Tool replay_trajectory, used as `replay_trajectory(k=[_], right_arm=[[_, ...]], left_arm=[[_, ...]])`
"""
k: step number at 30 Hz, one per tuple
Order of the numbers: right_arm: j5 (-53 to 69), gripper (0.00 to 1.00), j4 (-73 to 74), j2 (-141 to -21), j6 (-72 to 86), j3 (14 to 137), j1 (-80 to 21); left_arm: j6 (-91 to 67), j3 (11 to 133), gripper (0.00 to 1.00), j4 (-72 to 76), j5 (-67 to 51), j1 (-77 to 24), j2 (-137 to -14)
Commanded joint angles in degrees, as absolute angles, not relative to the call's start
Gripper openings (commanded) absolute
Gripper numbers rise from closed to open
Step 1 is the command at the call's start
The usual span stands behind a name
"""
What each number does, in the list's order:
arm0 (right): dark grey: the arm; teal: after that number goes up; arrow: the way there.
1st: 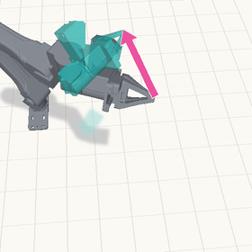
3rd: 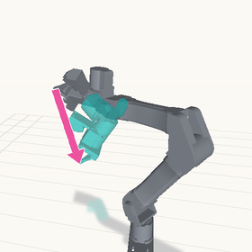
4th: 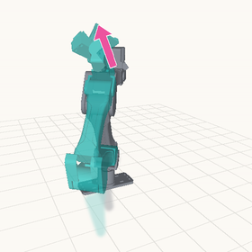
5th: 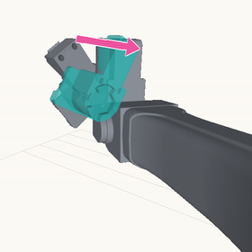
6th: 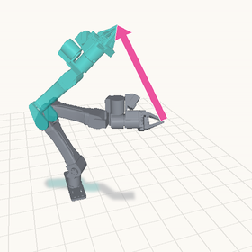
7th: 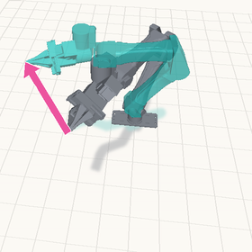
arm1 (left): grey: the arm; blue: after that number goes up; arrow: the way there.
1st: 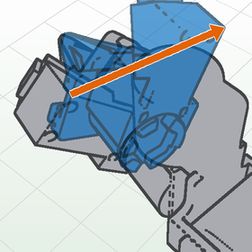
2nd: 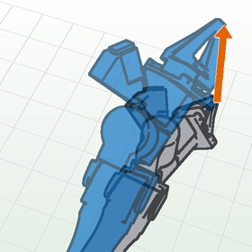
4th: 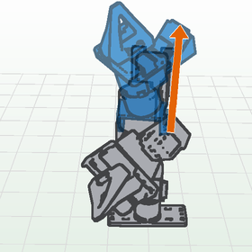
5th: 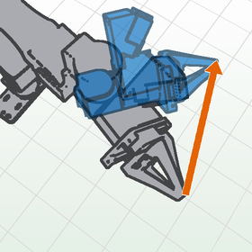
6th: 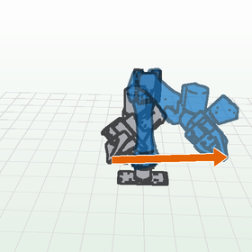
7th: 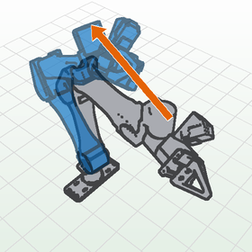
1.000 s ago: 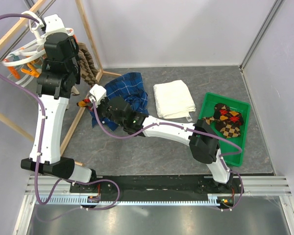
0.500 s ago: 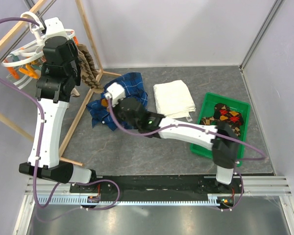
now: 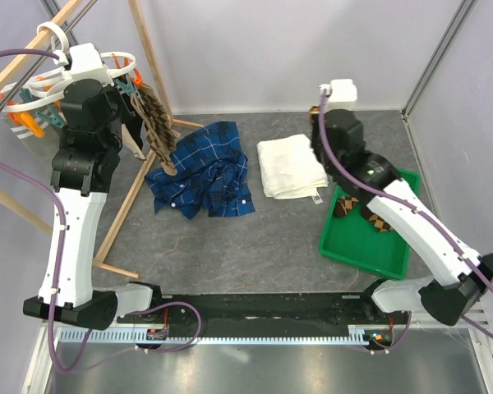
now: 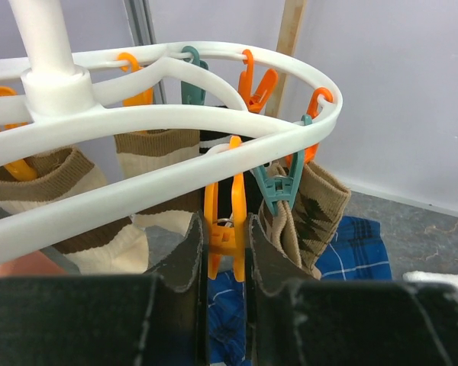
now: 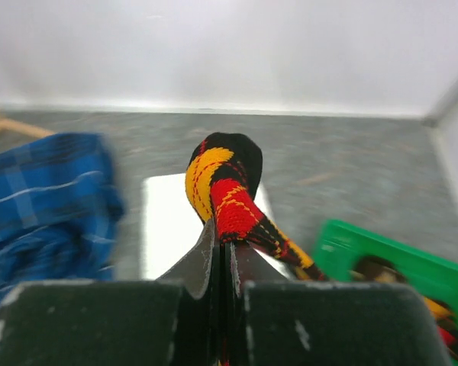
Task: Remove the socks clipped to the hanger
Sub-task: Place the sock in the bin, then remove the sock from the hanger.
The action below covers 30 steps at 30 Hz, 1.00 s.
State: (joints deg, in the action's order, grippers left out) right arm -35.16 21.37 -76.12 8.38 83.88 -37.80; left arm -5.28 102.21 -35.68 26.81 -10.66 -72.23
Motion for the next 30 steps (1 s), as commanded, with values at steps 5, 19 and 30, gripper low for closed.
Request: replay_trajectory(k=[5,19,30], right_arm=[[-37.3,0.0,31.4,-74.2,8.9,79.0,-22.2],[-36.8,0.33,21.4,-74.4,25.5,51.5,-10.6],[-25.6,0.66,18.8,-70.1,22.6,63.1,-18.1]], left_arm=[[-4.6,100.0,0.25,-37.0,25.2,-10.7,-70.4],[-6.2,99.1,0.34,-37.4,27.0,-10.7,-69.0],[-8.3,99.0,0.43,-39.1,28.9,-10.7,-67.9]])
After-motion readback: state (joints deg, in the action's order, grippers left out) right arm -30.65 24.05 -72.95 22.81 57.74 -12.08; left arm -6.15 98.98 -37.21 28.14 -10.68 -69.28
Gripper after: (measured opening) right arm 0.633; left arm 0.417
